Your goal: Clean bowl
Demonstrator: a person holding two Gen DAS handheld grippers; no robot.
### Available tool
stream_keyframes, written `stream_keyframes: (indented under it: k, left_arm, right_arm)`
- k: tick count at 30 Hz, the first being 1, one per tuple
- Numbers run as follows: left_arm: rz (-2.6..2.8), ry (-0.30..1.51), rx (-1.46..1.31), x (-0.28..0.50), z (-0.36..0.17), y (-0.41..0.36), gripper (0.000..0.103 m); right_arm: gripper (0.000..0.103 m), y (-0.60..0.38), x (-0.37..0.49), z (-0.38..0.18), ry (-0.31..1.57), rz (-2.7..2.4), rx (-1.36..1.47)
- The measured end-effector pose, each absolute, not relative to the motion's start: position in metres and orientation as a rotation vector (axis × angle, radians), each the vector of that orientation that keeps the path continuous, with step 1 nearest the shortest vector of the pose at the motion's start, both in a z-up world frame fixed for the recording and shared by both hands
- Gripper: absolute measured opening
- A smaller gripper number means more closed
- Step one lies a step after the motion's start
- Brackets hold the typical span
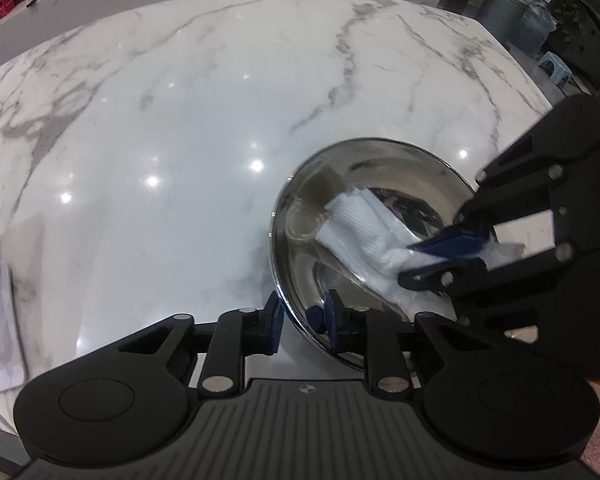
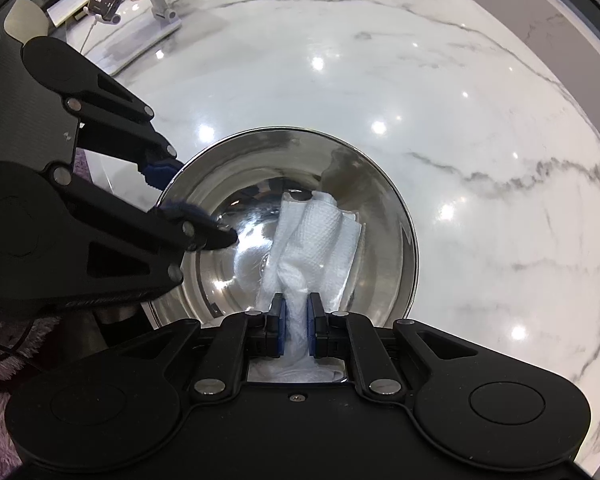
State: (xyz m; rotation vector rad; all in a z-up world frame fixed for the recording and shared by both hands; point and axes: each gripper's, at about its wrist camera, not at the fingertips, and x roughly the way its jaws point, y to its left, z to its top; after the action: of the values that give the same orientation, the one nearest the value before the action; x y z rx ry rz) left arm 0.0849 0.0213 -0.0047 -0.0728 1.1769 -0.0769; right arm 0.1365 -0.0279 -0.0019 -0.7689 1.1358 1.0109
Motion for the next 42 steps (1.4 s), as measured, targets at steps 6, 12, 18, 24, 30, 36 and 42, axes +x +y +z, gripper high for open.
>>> stream_keyframes:
  k: [6,12,18,24,30,36,42]
  left_arm:
    - [-0.046,1.16,-0.048,0.092,-0.004,0.026,0.014]
    - [-0.049,1.16,-0.045,0.093,-0.004,0.028,0.014]
    - [-0.059,1.16,-0.039,0.092,-0.003,0.029,0.014]
    - [-0.073,1.164,-0.042,0.092,-0.003,0.027,0.014]
    - [-0.057,1.172,-0.067,0.09,-0.004,0.027,0.02]
    - [-0.104,1.207,-0.134,0.081,-0.008,0.025,0.03]
    - [-0.092,1.196,-0.098,0.082,-0.006,0.025,0.022]
  right_arm:
    - [0.008,-0.034,0.139,0.0,1.183,1.06,-0.662]
    - [0.009,-0.03,0.141,-0.005,1.241,1.14,-0.525]
    - [0.008,-0.029,0.14,-0.005,1.212,1.097,-0.704]
    - [0.008,-0.022,0.138,-0.008,1.055,0.982,-0.896]
    - [0.008,-0.021,0.143,-0.011,1.062,0.978,-0.869]
    - [0.008,-0.022,0.149,-0.015,1.077,0.982,-0.836]
    - [0.008,-0.025,0.138,-0.005,1.086,0.986,-0.828]
